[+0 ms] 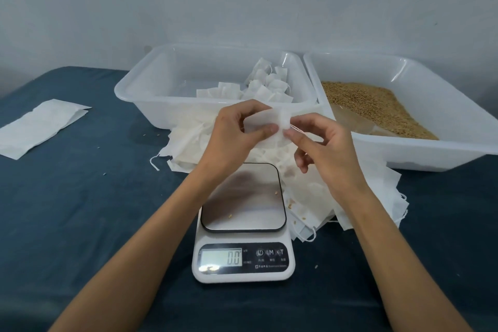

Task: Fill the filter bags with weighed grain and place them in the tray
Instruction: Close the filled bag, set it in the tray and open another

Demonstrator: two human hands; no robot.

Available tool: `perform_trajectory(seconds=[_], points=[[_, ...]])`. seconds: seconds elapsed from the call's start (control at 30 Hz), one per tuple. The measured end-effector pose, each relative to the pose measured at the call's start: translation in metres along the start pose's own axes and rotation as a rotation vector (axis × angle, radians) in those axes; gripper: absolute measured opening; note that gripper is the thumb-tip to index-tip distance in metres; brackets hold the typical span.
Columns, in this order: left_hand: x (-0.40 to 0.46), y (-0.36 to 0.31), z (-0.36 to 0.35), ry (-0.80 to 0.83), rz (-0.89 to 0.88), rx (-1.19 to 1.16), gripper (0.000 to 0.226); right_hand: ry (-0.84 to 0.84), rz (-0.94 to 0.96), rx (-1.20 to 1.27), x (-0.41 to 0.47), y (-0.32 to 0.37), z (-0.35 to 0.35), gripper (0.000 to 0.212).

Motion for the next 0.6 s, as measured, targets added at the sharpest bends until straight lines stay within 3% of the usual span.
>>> perform_trajectory(seconds=[0.13,0.3,0.6], points=[[0.0,-0.001,0.002,-0.018,0.019,-0.058,0.015,-0.017,0.004,-0.001,-0.001,-0.001,-0.001,0.016],[-0.001,0.0,0.001,-0.026,0.053,-0.072,0.02,-0.049,0.024,0.133,-0.002,0.002,0.005,0.012],[-0.003,-0.005,0.002,-0.026,0.052,-0.09,0.021,0.061,-0.175,0.3,0.001,-0.016,-0.001,0.016]])
Point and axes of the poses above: each hand's wrist, its own x-axis towards the middle knuckle, its own z-axis out of the back of the hand, y = z × x, the point moved 7 cm from there along x, towards the middle knuckle, and after that the axes turned 14 degrees about y, right-handed, at the moved point
